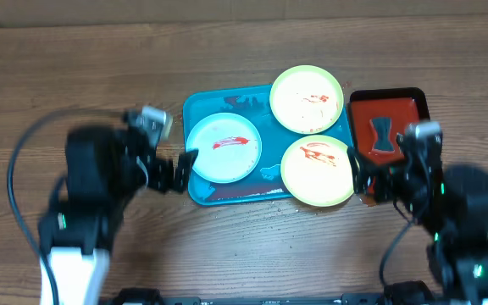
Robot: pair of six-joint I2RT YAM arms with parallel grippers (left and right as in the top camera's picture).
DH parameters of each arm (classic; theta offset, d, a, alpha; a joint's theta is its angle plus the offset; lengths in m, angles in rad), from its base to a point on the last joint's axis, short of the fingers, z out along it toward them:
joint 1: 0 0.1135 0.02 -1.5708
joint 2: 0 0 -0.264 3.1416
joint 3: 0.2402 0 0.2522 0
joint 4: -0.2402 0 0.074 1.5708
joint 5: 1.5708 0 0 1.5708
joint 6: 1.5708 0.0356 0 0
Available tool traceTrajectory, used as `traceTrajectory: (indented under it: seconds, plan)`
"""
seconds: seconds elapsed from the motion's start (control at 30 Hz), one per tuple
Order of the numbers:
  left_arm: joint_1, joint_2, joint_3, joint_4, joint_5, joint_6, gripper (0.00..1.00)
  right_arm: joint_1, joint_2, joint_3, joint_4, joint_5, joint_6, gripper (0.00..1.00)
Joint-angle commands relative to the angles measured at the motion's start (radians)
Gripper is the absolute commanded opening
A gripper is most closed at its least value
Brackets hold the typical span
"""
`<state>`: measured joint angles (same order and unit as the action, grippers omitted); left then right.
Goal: Clean dirty plates on tray and stack at the side
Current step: 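Move the left gripper to the white plate's left rim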
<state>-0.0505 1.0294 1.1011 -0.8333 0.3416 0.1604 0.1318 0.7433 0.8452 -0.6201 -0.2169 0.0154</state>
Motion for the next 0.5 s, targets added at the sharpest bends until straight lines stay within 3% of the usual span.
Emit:
traceTrajectory:
  seconds: [0.0, 0.17, 0.47]
  plan:
    - [0.004, 0.239, 0.277, -0.177, 0.023, -0.004, 1.00, 0.005, 0.197, 0.203, -0.132, 0.005, 0.004, 1.00]
    - [-0.006, 0.518, 0.556, -0.413, 0.050, -0.071, 1.00, 0.005, 0.458, 0.446, -0.353, -0.084, 0.004, 1.00]
    - [-0.010, 0.761, 0.601, -0.393, 0.137, -0.177, 1.00, 0.005, 0.651, 0.510, -0.396, -0.211, 0.019, 1.00]
